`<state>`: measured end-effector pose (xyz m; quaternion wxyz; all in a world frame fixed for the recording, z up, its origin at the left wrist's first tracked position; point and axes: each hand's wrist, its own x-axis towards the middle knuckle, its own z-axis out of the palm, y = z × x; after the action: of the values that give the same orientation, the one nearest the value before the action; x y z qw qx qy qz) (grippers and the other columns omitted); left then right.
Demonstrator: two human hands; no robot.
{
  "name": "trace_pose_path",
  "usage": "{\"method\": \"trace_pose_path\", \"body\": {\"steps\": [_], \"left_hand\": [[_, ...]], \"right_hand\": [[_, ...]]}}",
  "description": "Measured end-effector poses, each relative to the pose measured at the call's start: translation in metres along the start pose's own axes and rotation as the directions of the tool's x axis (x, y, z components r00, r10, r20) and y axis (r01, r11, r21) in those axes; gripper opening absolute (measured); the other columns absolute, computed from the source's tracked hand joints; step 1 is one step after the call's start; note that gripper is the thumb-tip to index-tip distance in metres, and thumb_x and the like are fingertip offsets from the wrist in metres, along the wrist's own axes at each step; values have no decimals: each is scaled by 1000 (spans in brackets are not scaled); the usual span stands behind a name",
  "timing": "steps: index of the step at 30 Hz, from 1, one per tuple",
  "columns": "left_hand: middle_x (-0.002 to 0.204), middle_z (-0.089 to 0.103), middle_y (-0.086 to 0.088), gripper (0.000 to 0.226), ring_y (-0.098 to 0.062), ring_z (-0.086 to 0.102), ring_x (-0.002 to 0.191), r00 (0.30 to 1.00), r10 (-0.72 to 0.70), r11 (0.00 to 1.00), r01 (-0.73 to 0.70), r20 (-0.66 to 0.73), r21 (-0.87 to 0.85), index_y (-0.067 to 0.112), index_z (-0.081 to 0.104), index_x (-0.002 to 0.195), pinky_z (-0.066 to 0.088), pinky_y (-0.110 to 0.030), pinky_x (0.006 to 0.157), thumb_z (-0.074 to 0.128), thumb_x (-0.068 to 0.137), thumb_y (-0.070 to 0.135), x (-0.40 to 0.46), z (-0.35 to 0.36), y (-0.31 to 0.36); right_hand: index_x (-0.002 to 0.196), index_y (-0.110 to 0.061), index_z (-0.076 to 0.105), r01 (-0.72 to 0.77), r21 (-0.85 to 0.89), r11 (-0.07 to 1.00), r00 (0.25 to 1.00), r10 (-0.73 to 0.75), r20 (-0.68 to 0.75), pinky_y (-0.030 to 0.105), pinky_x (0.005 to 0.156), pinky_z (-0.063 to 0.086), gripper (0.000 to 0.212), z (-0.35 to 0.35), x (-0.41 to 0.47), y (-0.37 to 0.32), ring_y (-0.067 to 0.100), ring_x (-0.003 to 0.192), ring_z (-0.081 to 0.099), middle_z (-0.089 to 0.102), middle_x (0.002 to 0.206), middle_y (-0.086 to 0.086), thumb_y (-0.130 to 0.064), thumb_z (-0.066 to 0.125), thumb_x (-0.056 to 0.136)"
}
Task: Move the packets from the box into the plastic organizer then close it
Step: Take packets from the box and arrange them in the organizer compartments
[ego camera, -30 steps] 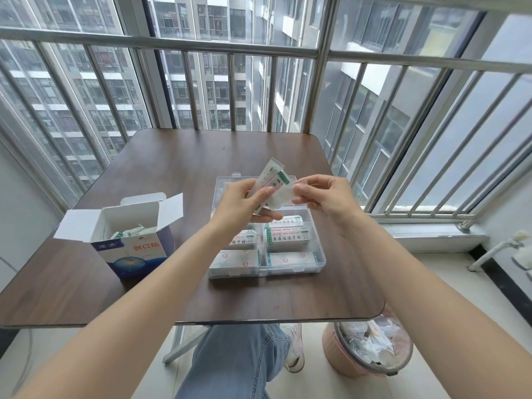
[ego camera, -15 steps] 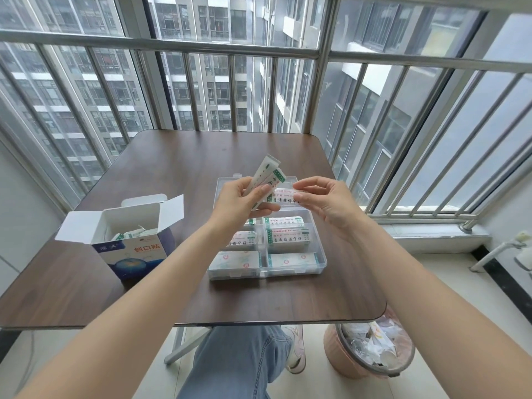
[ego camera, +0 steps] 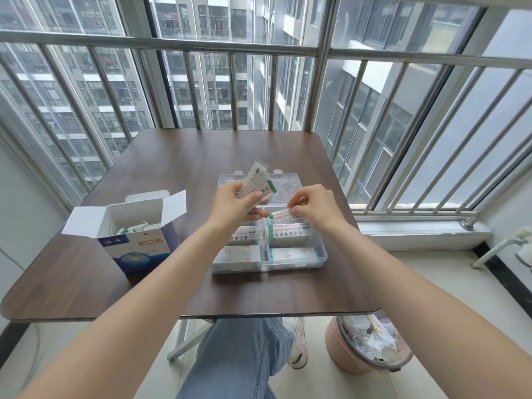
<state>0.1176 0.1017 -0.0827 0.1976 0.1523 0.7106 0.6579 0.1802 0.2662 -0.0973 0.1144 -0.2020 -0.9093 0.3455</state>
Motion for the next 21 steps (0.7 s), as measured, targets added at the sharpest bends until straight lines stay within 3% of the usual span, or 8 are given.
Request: {"method": "trace_pose_path", "body": {"steps": [5, 9, 12, 15, 18, 21], "left_hand": [[89, 70, -8, 22, -14, 70, 59, 1000, -4, 999, 4, 9, -34, 5, 61, 110, 57, -20, 57, 63, 89, 11, -1, -2, 0], [90, 69, -6, 22, -13, 69, 58, 1000, -2, 999, 1, -7, -54, 6, 61, 108, 54, -17, 53, 65, 87, 12, -2, -4, 1], [85, 69, -4, 18, -11, 68, 55, 998, -13, 998, 17, 62, -68, 7, 63, 105, 55, -17, 55, 65, 87, 11, -5, -5, 3], [84, 70, -5, 12, -10, 67, 54, 990, -6, 999, 12, 144, -41, 10, 64, 99, 55, -17, 55, 65, 87, 10, -8, -3, 4], [86, 69, -7, 9, -10, 67, 54, 986, 1, 1000, 2, 165, -18, 13, 63, 96, 55, -17, 54, 64, 87, 9, -9, -1, 5], [85, 69, -6, 18, -9, 65, 52, 979, -14, 999, 3, 206, 55, 6, 62, 105, 55, -17, 55, 64, 87, 9, -10, -1, 8]], "right_hand": [[80, -15, 73, 83, -197, 977, 995, -71, 68, 30, 80, 51, 6, 7, 4, -3, 15, 82, 62, 68, 83, 0, -10, 71, 79], [93, -11, 74, 102, -205, 974, 991, -81, 108, 21, 78, 41, 13, 2, 1, -5, 15, 94, 61, 70, 97, 2, -13, 65, 85], [104, -14, 72, 83, 22, 996, 996, -84, 30, 16, 80, 40, 19, -8, -4, -10, 5, 89, 60, 70, 100, -4, -17, 59, 91], [97, -15, 72, 31, 310, 950, 999, -37, 14, 24, 80, 50, 16, -16, -5, -17, 7, 81, 63, 71, 90, 0, -14, 57, 92], [92, -14, 71, 6, 377, 926, 999, -21, 36, 28, 74, 52, 16, -21, -6, -25, 12, 78, 65, 71, 85, 3, -13, 56, 93], [95, -10, 70, -6, 517, 856, 999, -11, 30, 16, 59, 48, 20, -27, -8, -30, 9, 70, 63, 71, 83, 1, -24, 57, 93]]}}
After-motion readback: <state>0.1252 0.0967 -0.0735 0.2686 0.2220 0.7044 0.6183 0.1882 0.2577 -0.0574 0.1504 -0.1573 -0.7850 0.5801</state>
